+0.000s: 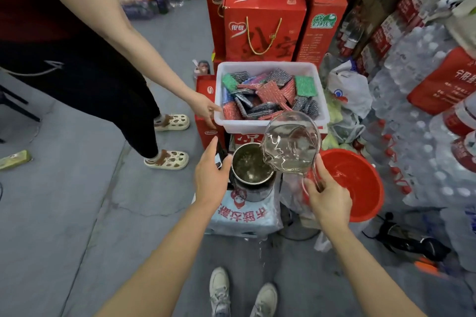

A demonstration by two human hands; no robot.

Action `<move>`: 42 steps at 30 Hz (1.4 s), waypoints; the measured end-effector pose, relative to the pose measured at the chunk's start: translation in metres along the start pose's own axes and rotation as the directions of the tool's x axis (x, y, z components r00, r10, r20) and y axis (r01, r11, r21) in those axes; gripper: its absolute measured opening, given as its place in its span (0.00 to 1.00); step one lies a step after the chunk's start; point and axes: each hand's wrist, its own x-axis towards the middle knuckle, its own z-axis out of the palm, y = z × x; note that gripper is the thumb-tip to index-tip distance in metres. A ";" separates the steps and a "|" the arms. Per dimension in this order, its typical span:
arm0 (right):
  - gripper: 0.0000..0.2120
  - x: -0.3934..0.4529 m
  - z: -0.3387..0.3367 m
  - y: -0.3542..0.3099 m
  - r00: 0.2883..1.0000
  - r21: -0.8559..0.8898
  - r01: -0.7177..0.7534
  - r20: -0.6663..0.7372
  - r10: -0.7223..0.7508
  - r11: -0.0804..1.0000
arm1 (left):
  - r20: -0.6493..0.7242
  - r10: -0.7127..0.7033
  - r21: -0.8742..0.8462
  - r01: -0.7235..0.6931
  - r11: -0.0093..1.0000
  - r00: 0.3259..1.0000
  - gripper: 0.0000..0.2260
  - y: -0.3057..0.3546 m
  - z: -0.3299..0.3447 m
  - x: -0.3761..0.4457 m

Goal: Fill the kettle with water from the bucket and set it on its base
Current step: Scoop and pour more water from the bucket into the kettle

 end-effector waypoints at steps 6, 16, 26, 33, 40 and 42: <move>0.31 -0.001 0.000 -0.011 0.984 -0.092 0.152 -0.079 -0.160 0.984 | 0.012 -0.012 0.015 0.012 1.000 1.000 0.27 0.001 0.000 0.000; 0.26 0.000 0.003 -0.010 0.919 -0.181 0.371 -0.066 -0.388 0.911 | 0.016 -0.015 0.014 0.015 1.000 1.000 0.27 0.002 -0.001 -0.001; 0.25 0.005 0.004 -0.006 0.860 -0.222 0.438 -0.179 -0.478 0.871 | 0.025 -0.025 0.024 0.024 0.999 0.999 0.27 0.002 0.000 -0.002; 0.33 0.002 0.003 -0.004 0.928 0.756 -0.373 0.320 0.193 0.538 | 0.028 -0.031 -0.019 0.032 0.999 0.999 0.29 0.003 -0.001 -0.004; 0.34 -0.017 -0.003 0.054 0.865 0.835 -0.385 0.177 0.469 0.394 | 0.014 -0.082 -0.054 0.083 0.995 0.997 0.33 -0.011 -0.001 -0.015; 0.36 -0.016 0.000 0.077 0.831 0.792 -0.433 0.166 0.532 0.430 | 0.013 -0.080 -0.056 0.081 0.995 0.997 0.33 -0.019 0.001 -0.020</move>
